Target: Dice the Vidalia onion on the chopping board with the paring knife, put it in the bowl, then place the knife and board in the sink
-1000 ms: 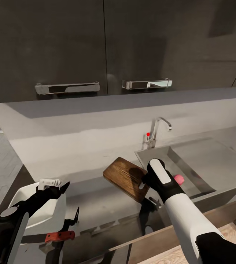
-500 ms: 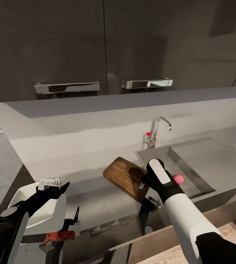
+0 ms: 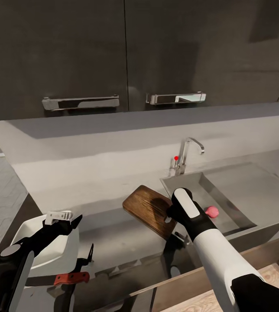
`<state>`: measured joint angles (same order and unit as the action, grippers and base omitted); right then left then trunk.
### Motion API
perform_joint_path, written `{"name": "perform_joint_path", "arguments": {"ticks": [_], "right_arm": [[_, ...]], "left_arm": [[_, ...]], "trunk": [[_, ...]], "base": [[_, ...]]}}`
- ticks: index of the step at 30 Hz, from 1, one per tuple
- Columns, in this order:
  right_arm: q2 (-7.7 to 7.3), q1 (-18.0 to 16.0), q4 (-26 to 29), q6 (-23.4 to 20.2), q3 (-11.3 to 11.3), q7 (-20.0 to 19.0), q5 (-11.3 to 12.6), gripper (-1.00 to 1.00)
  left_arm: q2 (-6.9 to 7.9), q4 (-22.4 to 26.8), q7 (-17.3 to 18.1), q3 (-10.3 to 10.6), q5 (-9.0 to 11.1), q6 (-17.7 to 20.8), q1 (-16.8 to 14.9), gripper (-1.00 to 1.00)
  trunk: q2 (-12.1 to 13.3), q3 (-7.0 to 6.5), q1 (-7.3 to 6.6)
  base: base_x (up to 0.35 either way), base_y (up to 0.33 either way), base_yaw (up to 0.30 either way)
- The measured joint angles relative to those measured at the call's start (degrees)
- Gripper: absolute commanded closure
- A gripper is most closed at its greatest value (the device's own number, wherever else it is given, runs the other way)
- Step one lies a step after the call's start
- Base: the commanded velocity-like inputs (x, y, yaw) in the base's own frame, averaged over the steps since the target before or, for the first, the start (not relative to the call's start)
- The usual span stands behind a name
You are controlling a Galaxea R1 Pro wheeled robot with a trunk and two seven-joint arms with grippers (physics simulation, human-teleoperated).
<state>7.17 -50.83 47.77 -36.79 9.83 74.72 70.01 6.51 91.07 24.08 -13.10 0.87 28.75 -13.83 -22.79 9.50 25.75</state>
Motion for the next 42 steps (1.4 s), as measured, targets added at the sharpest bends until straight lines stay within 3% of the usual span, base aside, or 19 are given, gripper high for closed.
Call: {"name": "perform_joint_path", "arguments": {"ticks": [42], "right_arm": [[-0.02,0.00,0.00,0.00,0.00,0.00,0.00,-1.00]], "left_arm": [[0.09,0.00,0.00,0.00,0.00,0.01,0.00,-1.00]], "trunk": [[0.00,1.19,0.00]], "base": [[0.000,0.000,0.001]]}}
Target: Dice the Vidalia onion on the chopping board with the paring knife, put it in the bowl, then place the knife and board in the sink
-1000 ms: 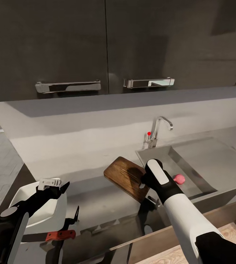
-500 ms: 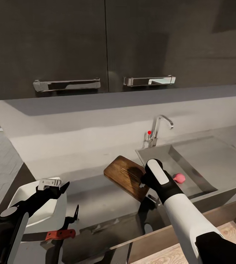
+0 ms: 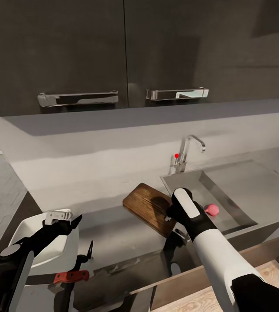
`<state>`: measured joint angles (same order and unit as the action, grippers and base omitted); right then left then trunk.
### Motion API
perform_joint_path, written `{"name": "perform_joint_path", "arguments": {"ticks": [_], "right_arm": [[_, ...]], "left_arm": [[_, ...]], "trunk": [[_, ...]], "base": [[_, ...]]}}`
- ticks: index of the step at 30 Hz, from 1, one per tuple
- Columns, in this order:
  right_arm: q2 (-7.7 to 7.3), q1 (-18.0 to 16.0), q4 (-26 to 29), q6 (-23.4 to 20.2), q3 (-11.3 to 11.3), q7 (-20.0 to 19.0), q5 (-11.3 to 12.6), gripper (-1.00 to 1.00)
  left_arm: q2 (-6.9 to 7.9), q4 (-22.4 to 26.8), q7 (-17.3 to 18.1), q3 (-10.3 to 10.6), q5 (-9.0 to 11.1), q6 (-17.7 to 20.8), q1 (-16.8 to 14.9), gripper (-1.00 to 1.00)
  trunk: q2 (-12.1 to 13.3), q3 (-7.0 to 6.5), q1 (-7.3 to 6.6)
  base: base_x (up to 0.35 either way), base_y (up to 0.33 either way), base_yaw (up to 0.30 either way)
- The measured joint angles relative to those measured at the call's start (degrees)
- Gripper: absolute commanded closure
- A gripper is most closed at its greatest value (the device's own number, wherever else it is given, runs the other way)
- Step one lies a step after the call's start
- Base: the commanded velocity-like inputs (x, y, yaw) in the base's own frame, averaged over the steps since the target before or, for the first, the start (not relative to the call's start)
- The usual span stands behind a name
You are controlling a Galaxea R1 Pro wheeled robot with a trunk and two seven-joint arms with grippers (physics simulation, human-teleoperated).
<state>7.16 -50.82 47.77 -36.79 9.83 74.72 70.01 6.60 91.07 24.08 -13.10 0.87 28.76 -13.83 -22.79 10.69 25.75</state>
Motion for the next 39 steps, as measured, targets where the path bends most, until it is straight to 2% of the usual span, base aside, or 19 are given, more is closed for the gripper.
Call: {"name": "perform_joint_path", "arguments": {"ticks": [7,8,27,39], "right_arm": [[-0.01,0.01,0.00,0.00,0.00,0.00,0.00,-1.00],[-0.01,0.01,0.00,0.00,0.00,0.00,0.00,1.00],[0.00,0.00,0.00,-0.13,-0.01,-0.01,-0.04,1.00],[0.01,0.00,0.00,-0.06,-0.01,0.01,0.03,1.00]], "left_arm": [[0.00,0.00,0.00,0.00,0.00,0.02,0.00,-1.00],[0.00,0.00,0.00,0.00,0.00,0.02,0.00,-1.00],[0.00,0.00,0.00,0.00,0.00,-0.01,0.00,-1.00],[0.00,0.00,0.00,0.00,0.01,0.00,0.00,-1.00]], "trunk": [[0.00,0.02,0.00],[0.00,0.02,0.00],[0.00,-0.01,0.00],[0.00,-1.06,0.00]], "base": [[0.000,0.000,0.000],[0.000,0.000,0.000],[0.000,0.000,0.000],[0.000,0.000,0.000]]}}
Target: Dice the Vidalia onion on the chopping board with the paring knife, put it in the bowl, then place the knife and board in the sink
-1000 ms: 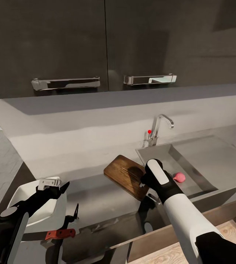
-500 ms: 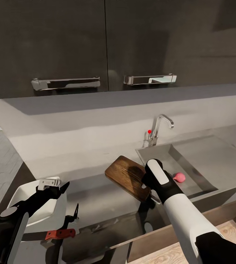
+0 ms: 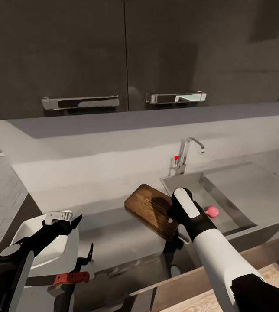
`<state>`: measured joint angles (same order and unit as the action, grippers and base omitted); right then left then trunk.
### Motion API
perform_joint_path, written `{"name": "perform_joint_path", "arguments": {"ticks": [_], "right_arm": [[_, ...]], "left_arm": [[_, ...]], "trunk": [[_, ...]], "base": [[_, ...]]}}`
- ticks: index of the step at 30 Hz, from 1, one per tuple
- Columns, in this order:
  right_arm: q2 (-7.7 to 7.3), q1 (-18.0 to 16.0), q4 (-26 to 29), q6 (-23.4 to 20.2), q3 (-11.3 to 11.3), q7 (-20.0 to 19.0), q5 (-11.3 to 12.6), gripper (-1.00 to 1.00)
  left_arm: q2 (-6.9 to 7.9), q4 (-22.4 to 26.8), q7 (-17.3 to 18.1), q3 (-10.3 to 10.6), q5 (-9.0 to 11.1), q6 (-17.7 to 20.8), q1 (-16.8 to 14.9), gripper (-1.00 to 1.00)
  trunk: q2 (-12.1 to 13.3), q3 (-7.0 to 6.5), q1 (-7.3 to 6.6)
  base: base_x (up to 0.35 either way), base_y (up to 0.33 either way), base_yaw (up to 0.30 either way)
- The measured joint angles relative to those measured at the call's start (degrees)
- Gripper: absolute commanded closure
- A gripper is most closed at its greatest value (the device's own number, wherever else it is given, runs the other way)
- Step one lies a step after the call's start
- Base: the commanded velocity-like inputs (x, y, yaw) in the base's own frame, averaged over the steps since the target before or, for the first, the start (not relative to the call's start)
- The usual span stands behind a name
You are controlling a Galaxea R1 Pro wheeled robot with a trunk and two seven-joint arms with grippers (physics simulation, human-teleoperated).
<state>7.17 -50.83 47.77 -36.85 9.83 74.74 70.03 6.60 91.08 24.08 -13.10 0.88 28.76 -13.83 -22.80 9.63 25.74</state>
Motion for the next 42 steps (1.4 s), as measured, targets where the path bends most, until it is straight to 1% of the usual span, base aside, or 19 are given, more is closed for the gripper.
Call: {"name": "perform_joint_path", "arguments": {"ticks": [13,18,22,25,26,27,28,29,30,31,35,38,40,42], "right_arm": [[-0.02,0.00,0.00,-0.26,-0.04,0.12,-0.01,1.00],[-0.02,0.00,0.00,-1.83,0.25,0.11,0.01,1.00],[-0.02,0.00,0.00,-4.43,0.10,0.07,0.00,1.00],[-0.03,0.01,-0.01,-7.25,0.05,0.08,-0.07,1.00],[-0.02,0.00,0.00,-7.53,0.02,0.01,0.00,1.00],[-0.03,0.03,-0.03,-10.01,0.08,0.03,-0.11,1.00],[-0.01,0.00,0.01,-9.57,0.02,-0.07,0.10,1.00],[-0.07,0.01,0.00,-10.40,0.06,-0.02,-0.40,1.00],[-0.06,0.00,0.00,-10.26,0.06,-0.09,-0.04,1.00],[-0.09,0.01,0.00,-10.56,0.07,-0.08,-0.34,1.00],[-0.10,0.01,0.00,-11.53,0.06,-0.11,-0.23,1.00],[-0.17,0.01,0.05,-14.93,-0.01,-0.15,-0.24,1.00],[-0.23,0.02,0.18,-18.42,-0.10,-0.17,-0.09,1.00],[-0.27,0.01,0.22,-19.44,-0.14,-0.17,-0.52,1.00]], "left_arm": [[0.00,0.00,0.00,0.00,0.00,-0.01,0.00,-1.00],[-0.04,0.00,0.00,0.00,0.00,-0.01,0.00,-1.00],[-0.04,0.00,0.00,0.00,0.00,-0.01,0.00,-1.00],[-0.07,0.00,0.00,0.00,0.00,-0.01,0.00,-1.00],[-0.08,0.00,0.00,0.00,0.00,-0.01,0.00,-1.00],[-0.08,0.00,0.00,0.00,0.00,-0.01,0.00,-1.00],[-0.07,-0.01,0.00,0.01,-0.01,-0.02,0.00,-1.00],[-0.06,0.00,0.00,0.00,0.00,-0.01,0.00,-1.00],[-0.03,0.00,0.00,0.00,-0.01,-0.01,0.00,-1.00],[-0.02,0.00,0.00,0.00,0.00,-0.01,0.00,-1.00],[-0.03,0.00,0.00,0.00,0.00,-0.01,0.00,-1.00],[-0.04,0.00,0.00,0.00,0.00,0.00,0.00,-1.00],[-0.04,0.00,0.00,0.00,0.00,-0.01,0.00,-1.00],[-0.04,0.00,0.00,0.00,0.00,-0.01,0.00,-1.00]], "trunk": [[0.00,-1.21,0.00],[0.00,-1.68,0.00],[0.00,-2.05,0.00],[0.00,-2.31,0.00],[0.01,-2.41,0.00],[0.01,-2.48,0.00],[0.01,-2.58,0.00],[0.01,-2.66,0.00],[0.01,-2.75,0.00],[0.01,-2.84,0.00],[0.01,-3.09,0.00],[0.01,-3.19,0.00],[0.01,-3.20,0.00],[0.01,-3.21,0.00]], "base": [[0.000,0.000,0.000],[0.000,0.000,0.000],[0.000,0.000,0.000],[0.000,0.000,0.000],[0.000,0.000,-0.041],[0.000,0.000,-0.047],[0.000,0.000,-0.055],[0.000,0.000,-0.038],[0.000,0.000,-0.024],[0.000,0.000,-0.019],[0.000,0.000,-0.008],[0.000,0.000,-0.002],[0.000,0.000,0.000],[0.000,0.000,0.000]]}}
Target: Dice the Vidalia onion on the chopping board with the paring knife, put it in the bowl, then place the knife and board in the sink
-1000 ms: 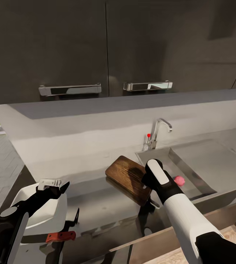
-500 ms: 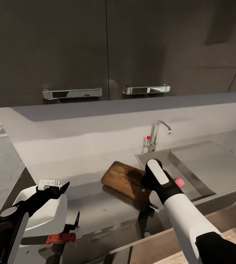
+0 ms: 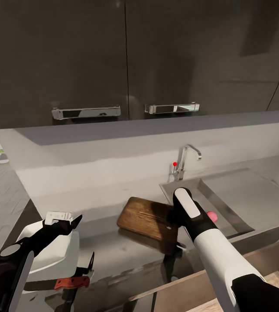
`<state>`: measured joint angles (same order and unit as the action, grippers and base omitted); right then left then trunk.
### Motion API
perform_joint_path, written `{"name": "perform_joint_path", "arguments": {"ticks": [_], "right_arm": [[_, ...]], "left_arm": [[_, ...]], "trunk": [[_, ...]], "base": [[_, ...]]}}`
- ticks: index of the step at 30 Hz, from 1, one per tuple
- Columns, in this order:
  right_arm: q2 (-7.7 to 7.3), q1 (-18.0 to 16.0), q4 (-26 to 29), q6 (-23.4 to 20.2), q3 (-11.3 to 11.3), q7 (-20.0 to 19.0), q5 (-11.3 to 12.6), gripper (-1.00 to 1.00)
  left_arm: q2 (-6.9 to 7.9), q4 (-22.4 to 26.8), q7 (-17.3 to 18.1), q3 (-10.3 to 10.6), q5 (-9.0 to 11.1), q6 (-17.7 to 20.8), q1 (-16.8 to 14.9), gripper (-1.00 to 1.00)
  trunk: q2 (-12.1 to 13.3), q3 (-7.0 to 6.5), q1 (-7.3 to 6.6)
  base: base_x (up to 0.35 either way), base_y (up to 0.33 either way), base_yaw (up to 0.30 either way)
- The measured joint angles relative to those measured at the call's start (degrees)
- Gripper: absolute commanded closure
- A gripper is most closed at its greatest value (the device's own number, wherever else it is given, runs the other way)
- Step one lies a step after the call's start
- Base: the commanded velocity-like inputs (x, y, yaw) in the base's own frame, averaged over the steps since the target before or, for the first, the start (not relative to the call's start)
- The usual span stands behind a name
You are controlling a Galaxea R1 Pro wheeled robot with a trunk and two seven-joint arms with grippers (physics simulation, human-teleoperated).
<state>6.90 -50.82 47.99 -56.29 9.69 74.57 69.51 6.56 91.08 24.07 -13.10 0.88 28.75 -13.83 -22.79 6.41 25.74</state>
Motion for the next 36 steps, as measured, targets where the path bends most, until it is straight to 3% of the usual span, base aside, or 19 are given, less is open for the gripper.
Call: {"name": "perform_joint_path", "arguments": {"ticks": [18,24,36], "right_arm": [[-0.37,-0.01,0.85,-3.12,0.56,-0.05,0.06,1.00],[-1.50,0.00,2.27,-3.20,2.96,-0.15,0.12,1.00],[-1.60,0.00,3.62,-3.02,4.14,-0.41,0.19,1.00]], "left_arm": [[0.04,0.00,0.00,0.00,0.00,0.00,0.00,-1.00],[0.04,0.00,0.00,0.00,-0.01,0.00,0.00,-1.00],[0.04,0.00,0.00,0.00,0.00,0.01,0.00,-1.00]], "trunk": [[0.00,-0.01,0.00],[0.00,-0.01,0.00],[-0.01,-0.01,0.01]], "base": [[0.000,0.000,0.000],[0.000,0.000,0.000],[-0.117,0.000,0.000]]}}
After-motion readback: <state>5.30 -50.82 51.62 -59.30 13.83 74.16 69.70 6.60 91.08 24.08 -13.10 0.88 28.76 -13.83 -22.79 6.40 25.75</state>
